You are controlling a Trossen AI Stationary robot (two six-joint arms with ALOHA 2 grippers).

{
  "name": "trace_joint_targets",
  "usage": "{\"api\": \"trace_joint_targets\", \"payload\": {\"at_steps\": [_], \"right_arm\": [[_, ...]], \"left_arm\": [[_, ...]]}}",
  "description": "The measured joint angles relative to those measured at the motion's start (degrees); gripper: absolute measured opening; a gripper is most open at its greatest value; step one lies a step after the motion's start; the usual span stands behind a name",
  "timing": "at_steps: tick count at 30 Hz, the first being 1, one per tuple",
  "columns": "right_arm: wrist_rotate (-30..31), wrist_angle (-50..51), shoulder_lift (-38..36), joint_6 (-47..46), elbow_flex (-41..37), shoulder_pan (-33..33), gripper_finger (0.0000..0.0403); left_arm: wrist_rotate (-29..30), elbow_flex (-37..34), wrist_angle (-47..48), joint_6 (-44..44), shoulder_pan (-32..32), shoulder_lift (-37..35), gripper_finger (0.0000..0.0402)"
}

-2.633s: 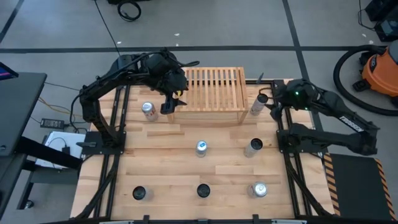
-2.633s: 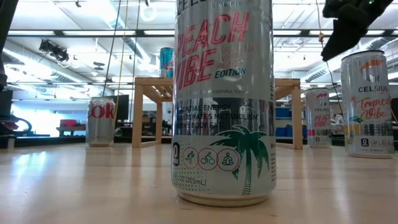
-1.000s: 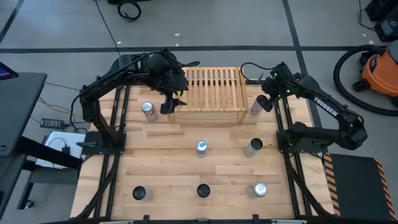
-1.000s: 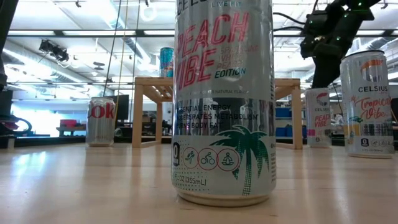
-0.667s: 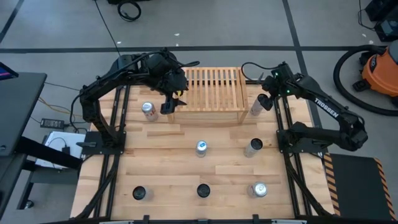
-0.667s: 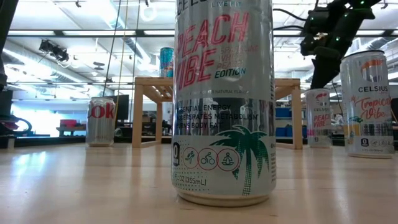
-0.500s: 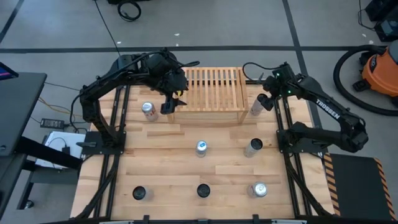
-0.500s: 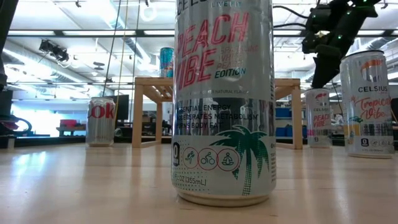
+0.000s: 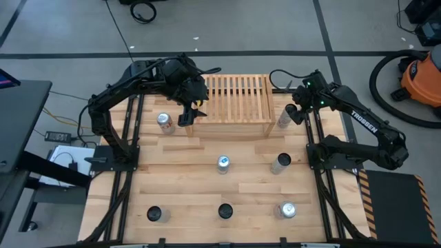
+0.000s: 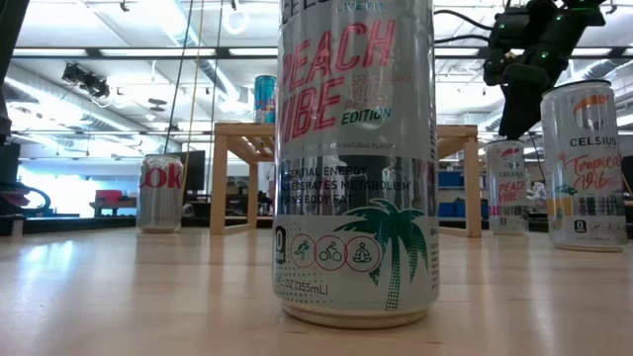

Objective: Place canned beverage on shelf
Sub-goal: Put the top white and pink soda can on the shelf

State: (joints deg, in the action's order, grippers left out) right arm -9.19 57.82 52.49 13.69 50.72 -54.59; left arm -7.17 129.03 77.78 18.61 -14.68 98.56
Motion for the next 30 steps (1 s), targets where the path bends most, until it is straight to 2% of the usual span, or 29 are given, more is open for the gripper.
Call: {"api": "trace_joint_targets", "payload": {"at_steps": [10, 20, 26, 30], "right_arm": [[0.6, -0.1, 0.9, -1.3, -0.1, 0.0, 0.0332], [0.6, -3.9, 2.1, -2.0, -3.9, 0.2, 0.0332], [4.2, -4.2, 2.0, -2.1, -4.2, 0.2, 0.0332], [3.8, -4.1, 2.0, -2.2, -4.2, 0.2, 0.031]], "left_arm": [[0.0, 0.0, 0.0, 0.0, 0.0, 0.0, 0.0288], [0.0, 0.0, 0.0, 0.0, 0.0, 0.0, 0.0288], [0.0, 0.0, 0.0, 0.0, 0.0, 0.0, 0.0288], [0.0, 0.0, 0.0, 0.1, 0.0, 0.0, 0.0288]]}}
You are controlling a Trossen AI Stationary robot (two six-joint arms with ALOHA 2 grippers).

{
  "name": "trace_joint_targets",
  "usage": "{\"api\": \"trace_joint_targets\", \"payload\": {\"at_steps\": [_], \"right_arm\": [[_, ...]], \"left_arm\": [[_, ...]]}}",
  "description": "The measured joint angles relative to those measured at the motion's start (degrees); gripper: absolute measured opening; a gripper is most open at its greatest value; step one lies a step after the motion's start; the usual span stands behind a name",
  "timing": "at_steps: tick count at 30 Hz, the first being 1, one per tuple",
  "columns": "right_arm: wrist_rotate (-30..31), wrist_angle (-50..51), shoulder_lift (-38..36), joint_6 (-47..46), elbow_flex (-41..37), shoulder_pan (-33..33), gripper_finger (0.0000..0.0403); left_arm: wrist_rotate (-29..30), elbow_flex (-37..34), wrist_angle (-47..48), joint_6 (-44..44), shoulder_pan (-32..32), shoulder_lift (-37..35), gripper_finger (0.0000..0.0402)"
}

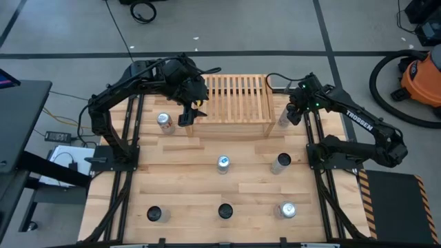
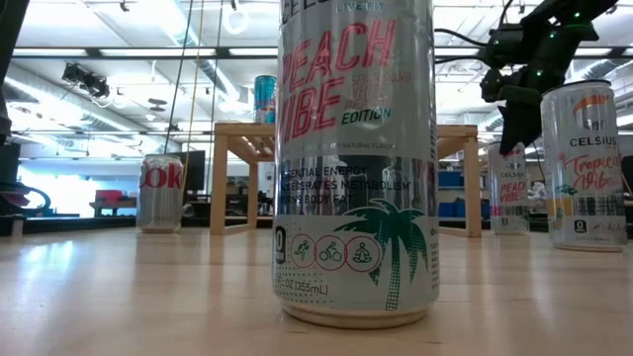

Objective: Place canned beverage on shelf
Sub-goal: Put the top white and pink soda can on the shelf

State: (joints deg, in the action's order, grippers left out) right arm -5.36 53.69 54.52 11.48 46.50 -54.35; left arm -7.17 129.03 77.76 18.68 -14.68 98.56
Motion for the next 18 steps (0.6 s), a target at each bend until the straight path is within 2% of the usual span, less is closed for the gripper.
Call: {"api": "trace_joint_targets", "payload": {"at_steps": [5, 14, 18], "right_arm": [[-0.7, 0.1, 0.0, -0.4, 0.0, 0.0, 0.0256], [-2.6, 0.4, -0.2, -2.5, 0.0, 0.0, 0.0254], [-2.6, 4.8, -0.1, -3.2, 2.1, 0.0, 0.0254]], "left_arm": [[0.0, 0.0, 0.0, 0.0, 0.0, 0.0, 0.0288], [0.0, 0.0, 0.0, 0.0, -0.3, 0.0, 0.0288], [0.0, 0.0, 0.2, 0.0, -1.6, 0.0, 0.0288]]}}
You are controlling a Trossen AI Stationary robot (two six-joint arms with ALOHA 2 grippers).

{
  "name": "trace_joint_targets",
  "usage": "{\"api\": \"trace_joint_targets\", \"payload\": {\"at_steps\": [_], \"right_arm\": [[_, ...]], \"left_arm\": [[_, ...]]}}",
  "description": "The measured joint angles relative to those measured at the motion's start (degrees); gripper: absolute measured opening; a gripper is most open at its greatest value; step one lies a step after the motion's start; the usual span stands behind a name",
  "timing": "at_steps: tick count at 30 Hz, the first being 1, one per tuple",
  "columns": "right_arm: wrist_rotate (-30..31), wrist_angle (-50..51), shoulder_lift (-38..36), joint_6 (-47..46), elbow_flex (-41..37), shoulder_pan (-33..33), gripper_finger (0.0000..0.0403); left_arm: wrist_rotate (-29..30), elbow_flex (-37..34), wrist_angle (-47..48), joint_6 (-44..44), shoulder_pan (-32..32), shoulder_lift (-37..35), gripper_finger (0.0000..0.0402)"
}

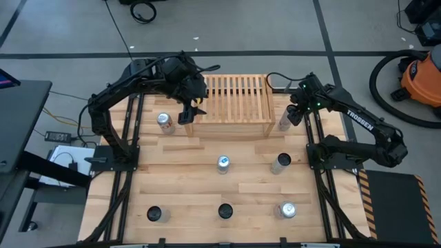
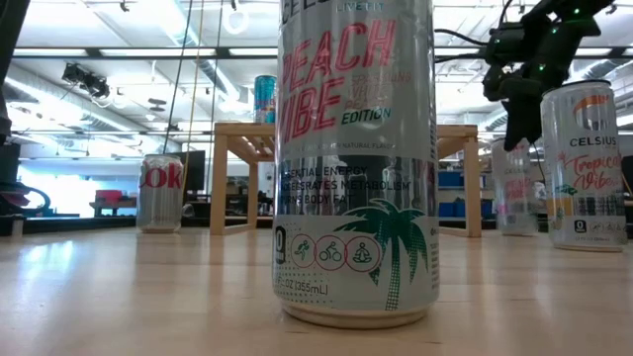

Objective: Place canned beverage on shelf
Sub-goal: Put the top white and pink soda can on the shelf

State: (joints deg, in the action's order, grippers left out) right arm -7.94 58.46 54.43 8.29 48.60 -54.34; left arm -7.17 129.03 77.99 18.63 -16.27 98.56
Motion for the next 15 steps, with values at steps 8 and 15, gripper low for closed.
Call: {"api": "trace_joint_targets", "payload": {"at_steps": [8, 15], "right_arm": [[0.6, 5.0, 0.0, -1.2, 7.4, 0.0, 0.0254], [5.3, 10.4, 0.0, -1.2, 16.6, 0.0, 0.0254]], "left_arm": [[0.0, 0.0, 0.2, 0.0, -3.1, 0.0, 0.0288], [0.0, 0.0, 0.3, 0.0, -4.8, 0.0, 0.0288]]}}
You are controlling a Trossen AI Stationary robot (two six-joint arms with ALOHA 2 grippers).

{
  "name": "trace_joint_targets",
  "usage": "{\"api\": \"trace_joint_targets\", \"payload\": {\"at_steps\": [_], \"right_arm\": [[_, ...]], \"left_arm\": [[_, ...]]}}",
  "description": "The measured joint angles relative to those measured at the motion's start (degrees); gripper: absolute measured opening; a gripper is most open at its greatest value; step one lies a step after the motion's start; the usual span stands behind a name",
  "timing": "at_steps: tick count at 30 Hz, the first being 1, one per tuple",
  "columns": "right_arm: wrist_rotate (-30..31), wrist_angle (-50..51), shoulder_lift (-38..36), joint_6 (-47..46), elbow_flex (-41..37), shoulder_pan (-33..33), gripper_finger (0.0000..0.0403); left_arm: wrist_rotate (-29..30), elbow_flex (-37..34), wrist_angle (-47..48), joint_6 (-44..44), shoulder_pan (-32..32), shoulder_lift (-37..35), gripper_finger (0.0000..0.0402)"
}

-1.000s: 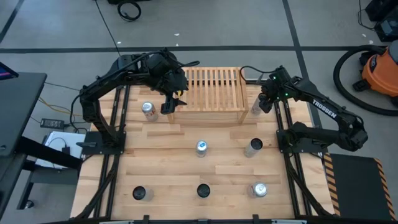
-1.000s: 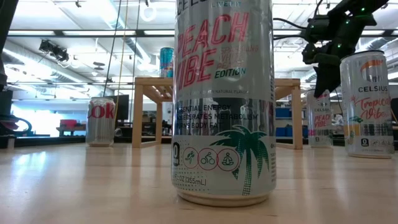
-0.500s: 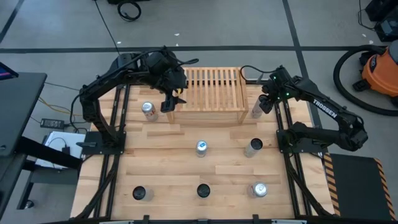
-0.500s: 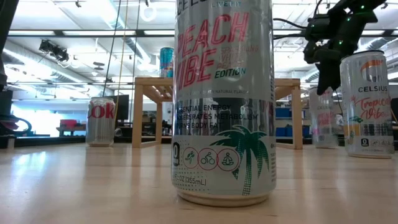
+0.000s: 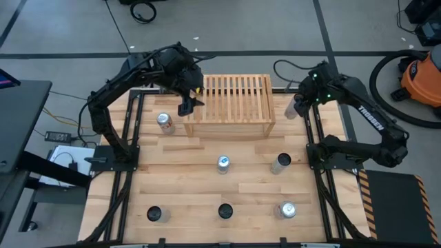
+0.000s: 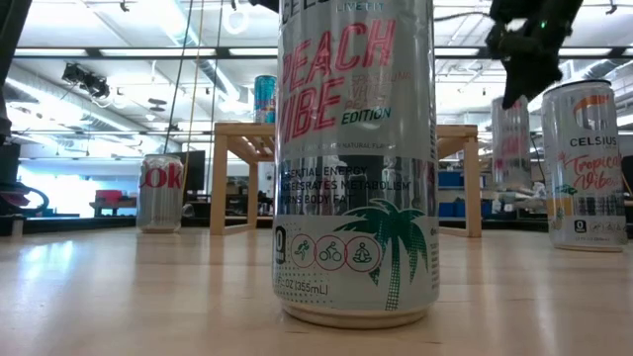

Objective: Place canned beverage on shelf
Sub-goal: Put the top white and pink soda can on the shelf

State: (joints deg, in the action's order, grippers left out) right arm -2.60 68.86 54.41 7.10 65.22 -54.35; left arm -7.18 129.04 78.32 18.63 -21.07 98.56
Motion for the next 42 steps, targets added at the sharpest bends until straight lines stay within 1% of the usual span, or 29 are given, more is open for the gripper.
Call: {"api": "trace_joint_targets", "payload": {"at_steps": [7, 12, 21, 25, 33, 42], "right_arm": [[0.2, 2.7, 1.8, -0.1, 9.6, 0.0, 0.0254], [1.5, 4.9, 5.2, -1.1, 14.6, 0.0, 0.0254], [1.5, 4.6, 11.8, -1.1, 22.7, 0.5, 0.0254], [1.5, 4.7, 15.2, -1.0, 26.8, 2.6, 0.0254], [1.5, 4.5, 22.6, -1.0, 36.2, 8.9, 0.0254], [1.5, 2.5, 30.3, -0.2, 41.7, 14.9, 0.0254]], "left_arm": [[-0.1, 0.0, 0.0, 0.0, 0.0, 0.0, 0.0288], [-0.1, 0.0, 0.7, 0.0, 0.0, 0.0, 0.0288], [-0.1, 0.0, 1.3, -1.5, 0.0, 0.0, 0.0288], [0.0, 0.0, 1.3, -1.5, 0.0, 0.0, 0.0288], [0.0, 0.0, 1.3, -1.4, 0.0, 0.0, 0.0288], [0.0, 0.0, 1.3, -1.5, 0.0, 0.0, 0.0288]]}}
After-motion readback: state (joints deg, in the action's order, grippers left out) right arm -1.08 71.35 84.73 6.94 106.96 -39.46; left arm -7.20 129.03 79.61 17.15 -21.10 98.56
